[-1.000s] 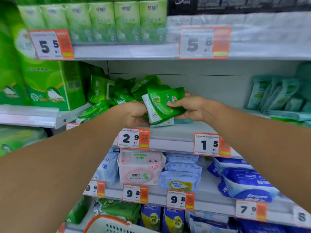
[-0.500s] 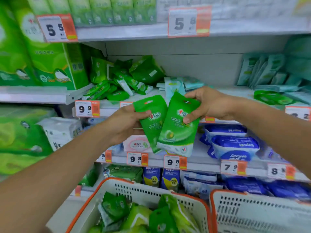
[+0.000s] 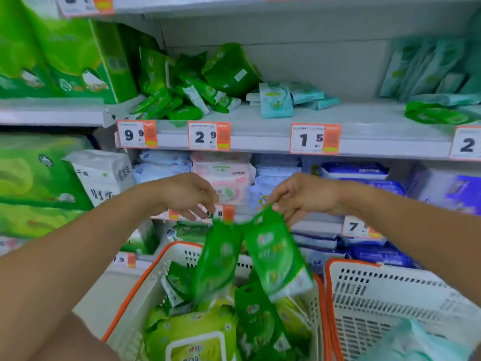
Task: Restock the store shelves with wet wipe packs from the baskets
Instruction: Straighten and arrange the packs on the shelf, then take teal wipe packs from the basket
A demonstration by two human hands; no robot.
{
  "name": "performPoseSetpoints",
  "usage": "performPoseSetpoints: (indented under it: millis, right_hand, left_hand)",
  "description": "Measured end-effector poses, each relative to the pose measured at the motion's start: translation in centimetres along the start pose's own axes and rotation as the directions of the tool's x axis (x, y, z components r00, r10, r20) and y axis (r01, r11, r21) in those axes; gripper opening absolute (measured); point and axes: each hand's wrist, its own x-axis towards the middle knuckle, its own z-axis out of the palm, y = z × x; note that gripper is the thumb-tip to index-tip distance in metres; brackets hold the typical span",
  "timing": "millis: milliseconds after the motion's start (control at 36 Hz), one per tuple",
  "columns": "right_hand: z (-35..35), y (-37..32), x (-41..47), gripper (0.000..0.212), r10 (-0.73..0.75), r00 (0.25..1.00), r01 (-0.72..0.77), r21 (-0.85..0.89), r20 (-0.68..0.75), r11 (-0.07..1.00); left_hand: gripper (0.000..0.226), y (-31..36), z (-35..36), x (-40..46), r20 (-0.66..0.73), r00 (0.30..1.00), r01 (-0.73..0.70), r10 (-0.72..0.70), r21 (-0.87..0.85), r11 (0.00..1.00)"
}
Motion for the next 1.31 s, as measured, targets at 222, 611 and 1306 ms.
performPoseSetpoints:
  millis: [222, 611, 1306]
  right_hand:
    - [-7.3, -8.7, 4.0, 0.009, -0.416, 0.588, 0.283, -0.305, -0.694, 0.909]
    - [-19.9, -10.0, 14.2, 0.074, 0.076, 0.688, -0.223, -0.111, -0.722, 0.969]
    - [-11.8, -6.4, -3.2, 0.042, -0.280, 0.857, 0.373, 0.147, -0.432, 0.916]
  left_hand:
    - [0.016, 10.0, -6.2, 4.9, -0.493, 0.661, -0.387, 0.565, 0.422, 0.820]
    - [0.085, 17.5, -4.7, 17.1, -0.297, 0.949, -0.002, 0.110, 0.340, 0.940]
    - [0.040, 14.1, -2.3, 5.3, -0.265, 0.844, -0.531, 0.466, -0.535, 0.658]
